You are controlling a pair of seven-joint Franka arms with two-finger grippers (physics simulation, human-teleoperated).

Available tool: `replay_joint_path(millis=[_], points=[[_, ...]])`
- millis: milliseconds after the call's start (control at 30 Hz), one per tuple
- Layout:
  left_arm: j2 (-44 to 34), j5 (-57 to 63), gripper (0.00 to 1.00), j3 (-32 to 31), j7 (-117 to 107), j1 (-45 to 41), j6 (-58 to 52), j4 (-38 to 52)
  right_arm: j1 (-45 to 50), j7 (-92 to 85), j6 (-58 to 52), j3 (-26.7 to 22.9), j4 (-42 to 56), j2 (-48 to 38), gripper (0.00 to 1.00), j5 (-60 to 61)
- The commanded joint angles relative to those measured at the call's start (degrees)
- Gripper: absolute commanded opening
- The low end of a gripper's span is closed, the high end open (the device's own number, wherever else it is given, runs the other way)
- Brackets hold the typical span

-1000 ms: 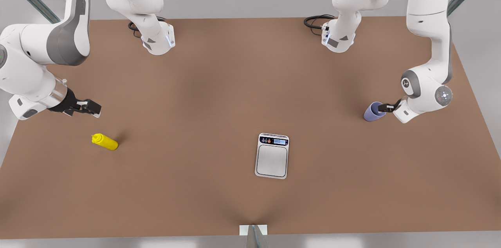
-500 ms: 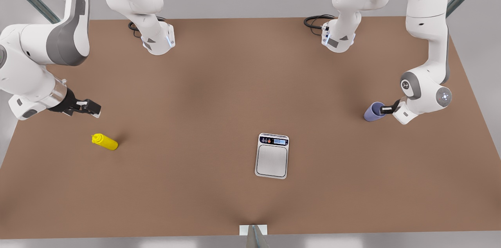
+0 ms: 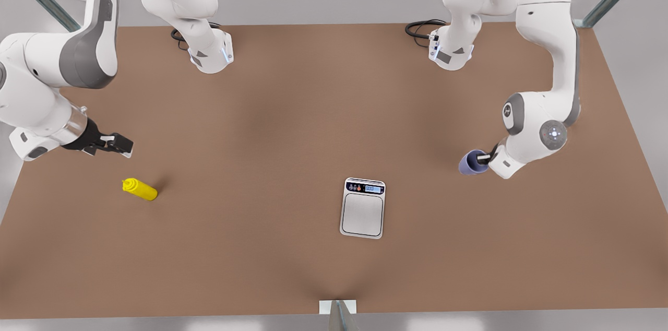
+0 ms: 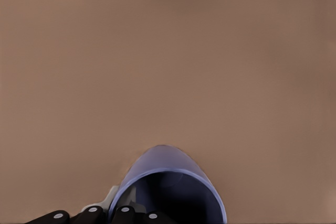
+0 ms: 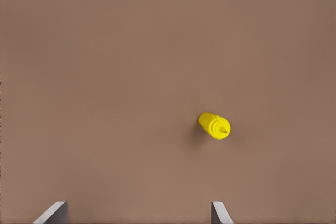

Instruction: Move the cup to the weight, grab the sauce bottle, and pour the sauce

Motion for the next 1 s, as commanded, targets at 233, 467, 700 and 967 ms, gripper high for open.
replay_joint_path(millis=[233, 467, 700, 967], points=[[17.3, -4.3, 0.21, -11.6, -34.4, -6.8, -3.2, 26.0, -23.5, 13.3, -10.7, -3.7, 2.1, 11.1, 1.00, 38.4], [29.1, -4.6, 0.21, -11.7, -43.6, -10.6, -1.0, 39.5, -35.7, 12.2, -20.0, -3.6, 2.2, 29.2, 1.00, 55.5], [30.9, -4.5, 0.73, -11.7, -43.5, -10.8, 0.7, 39.5, -37.6, 3.1, -22.6, -4.5, 0.7, 40.9, 1.00, 56.0], [30.8, -4.5, 0.99, -11.8, -43.7, -10.8, 0.7, 39.7, -37.1, 41.2, -28.2, -6.4, 13.4, 41.9, 1.00, 59.0]])
